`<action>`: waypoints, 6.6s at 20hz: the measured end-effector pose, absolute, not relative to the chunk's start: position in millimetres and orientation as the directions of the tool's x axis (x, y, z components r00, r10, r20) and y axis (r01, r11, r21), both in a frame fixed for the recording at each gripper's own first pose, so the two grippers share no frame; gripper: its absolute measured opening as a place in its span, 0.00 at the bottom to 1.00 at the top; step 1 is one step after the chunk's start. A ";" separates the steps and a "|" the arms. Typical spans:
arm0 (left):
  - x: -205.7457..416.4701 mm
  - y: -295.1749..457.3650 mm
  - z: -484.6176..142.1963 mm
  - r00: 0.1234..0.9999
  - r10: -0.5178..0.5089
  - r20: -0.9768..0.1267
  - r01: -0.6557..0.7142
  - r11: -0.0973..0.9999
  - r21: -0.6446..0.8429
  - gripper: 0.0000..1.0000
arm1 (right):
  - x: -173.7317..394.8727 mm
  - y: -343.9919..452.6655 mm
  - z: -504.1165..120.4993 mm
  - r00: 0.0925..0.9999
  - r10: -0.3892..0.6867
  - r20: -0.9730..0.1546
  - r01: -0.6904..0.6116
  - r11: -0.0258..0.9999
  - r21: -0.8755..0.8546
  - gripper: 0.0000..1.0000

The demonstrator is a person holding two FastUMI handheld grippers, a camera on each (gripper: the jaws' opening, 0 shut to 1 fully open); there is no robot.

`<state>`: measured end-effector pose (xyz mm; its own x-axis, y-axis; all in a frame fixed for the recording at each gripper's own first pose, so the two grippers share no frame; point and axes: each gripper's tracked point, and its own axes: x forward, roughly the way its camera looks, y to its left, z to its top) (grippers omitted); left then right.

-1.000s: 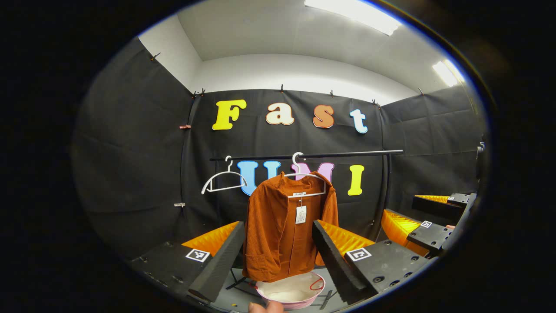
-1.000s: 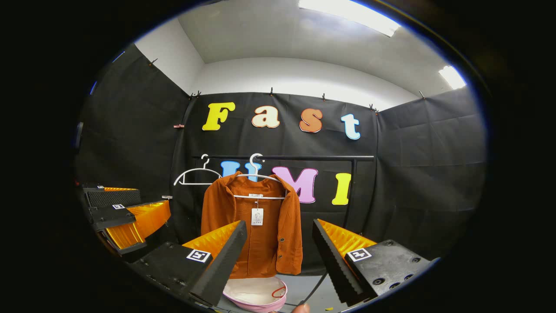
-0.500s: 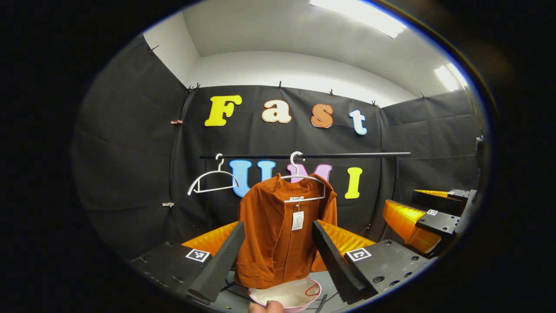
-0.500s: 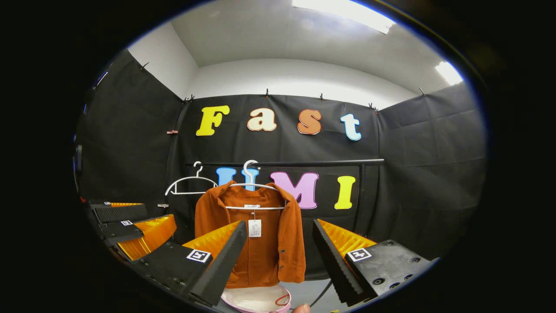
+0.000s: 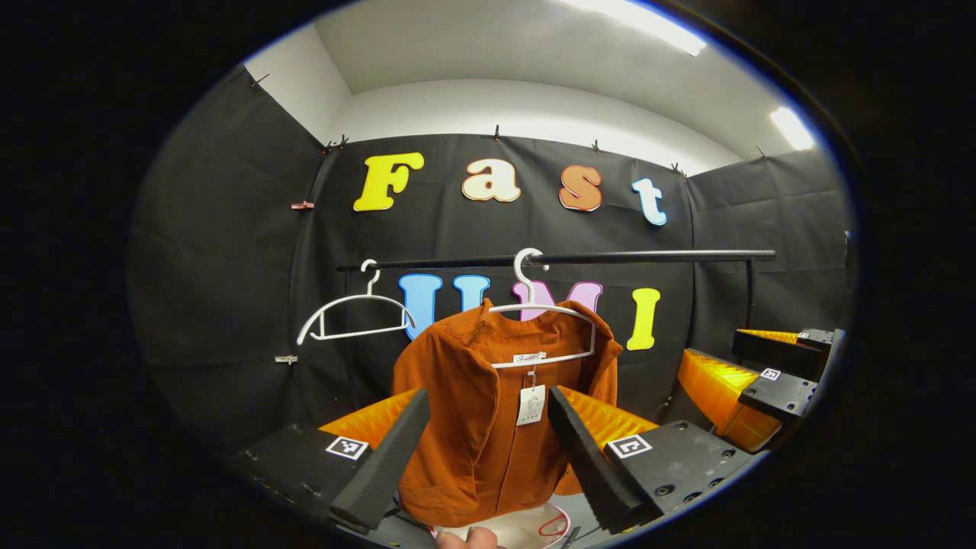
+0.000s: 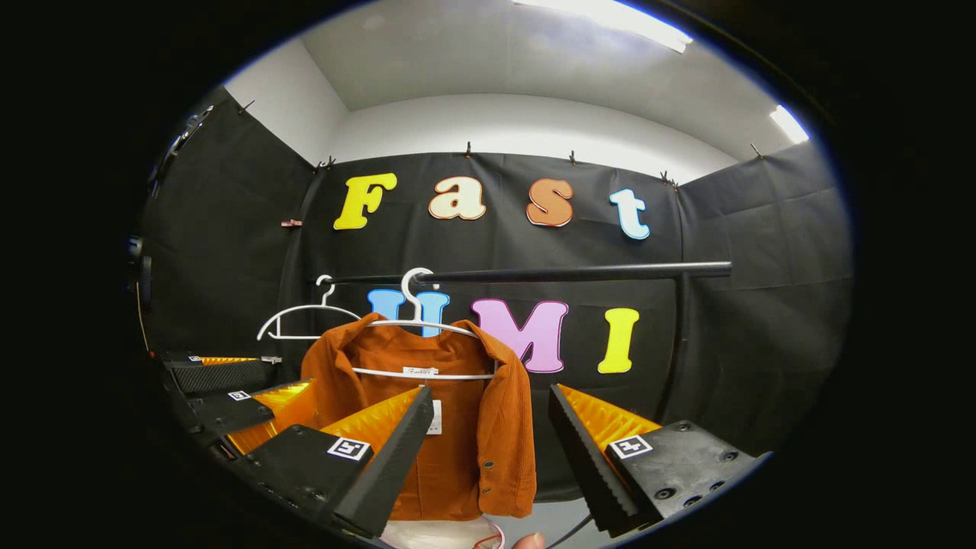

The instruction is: Grasp the clothes on the hanger with both hands and then place them into the laundry hamper below.

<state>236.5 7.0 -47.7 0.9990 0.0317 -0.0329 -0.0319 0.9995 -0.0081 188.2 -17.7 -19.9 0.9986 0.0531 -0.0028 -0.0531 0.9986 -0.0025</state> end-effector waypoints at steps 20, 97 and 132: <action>393.0 56.7 -121.5 0.966 0.235 -0.111 -0.232 0.972 0.043 0.69 | 378.1 -6.3 -132.0 0.985 0.121 -0.122 -0.114 0.992 0.063 0.98; 362.4 23.3 -233.9 0.917 -0.085 -0.390 -0.036 0.956 -0.292 0.05 | 293.4 118.7 -234.4 0.610 0.688 -0.393 -0.349 0.678 0.646 0.05; 308.9 10.5 -521.6 0.507 -0.003 -0.862 -0.201 0.972 -0.122 0.96 | 235.2 48.0 -528.0 0.282 0.187 -0.941 -0.209 0.969 0.130 0.99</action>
